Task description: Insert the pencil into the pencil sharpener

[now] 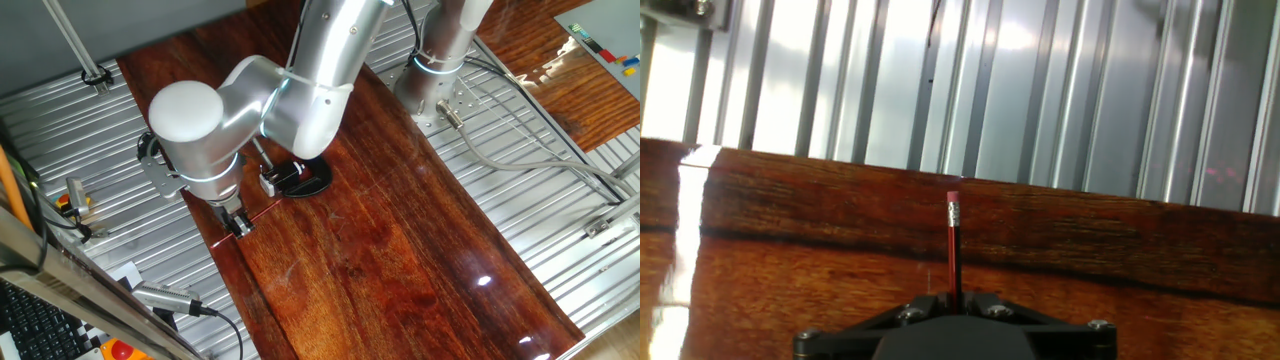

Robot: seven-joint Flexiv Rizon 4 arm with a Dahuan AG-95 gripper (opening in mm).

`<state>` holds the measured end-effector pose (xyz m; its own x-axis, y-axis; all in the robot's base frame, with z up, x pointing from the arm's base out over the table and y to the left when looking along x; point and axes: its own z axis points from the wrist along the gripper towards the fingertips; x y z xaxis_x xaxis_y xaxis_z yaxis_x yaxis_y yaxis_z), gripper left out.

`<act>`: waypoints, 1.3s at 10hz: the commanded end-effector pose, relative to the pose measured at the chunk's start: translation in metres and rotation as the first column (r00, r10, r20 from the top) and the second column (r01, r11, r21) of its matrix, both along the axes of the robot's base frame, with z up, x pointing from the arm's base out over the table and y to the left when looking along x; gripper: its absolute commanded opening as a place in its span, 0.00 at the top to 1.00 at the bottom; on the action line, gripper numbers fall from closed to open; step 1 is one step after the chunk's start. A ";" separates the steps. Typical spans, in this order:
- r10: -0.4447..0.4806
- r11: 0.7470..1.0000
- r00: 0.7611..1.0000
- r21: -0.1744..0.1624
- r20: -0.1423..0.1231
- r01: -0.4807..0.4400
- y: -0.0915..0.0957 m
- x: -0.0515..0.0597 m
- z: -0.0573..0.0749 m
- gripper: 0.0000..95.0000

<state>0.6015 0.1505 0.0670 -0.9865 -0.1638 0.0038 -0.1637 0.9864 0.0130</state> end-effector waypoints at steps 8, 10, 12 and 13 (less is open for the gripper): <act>0.016 1.000 1.000 0.002 -0.001 -0.016 -0.001 0.020 -0.003 1.00; 0.023 1.000 1.000 0.004 -0.003 -0.023 -0.001 0.020 -0.003 1.00; 0.018 1.000 1.000 0.004 -0.003 -0.018 -0.001 0.020 -0.003 1.00; 0.010 1.000 1.000 0.002 -0.003 -0.010 -0.001 0.020 -0.003 1.00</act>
<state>0.6215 0.1495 0.0647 -0.9849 -0.1730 0.0063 -0.1729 0.9848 0.0159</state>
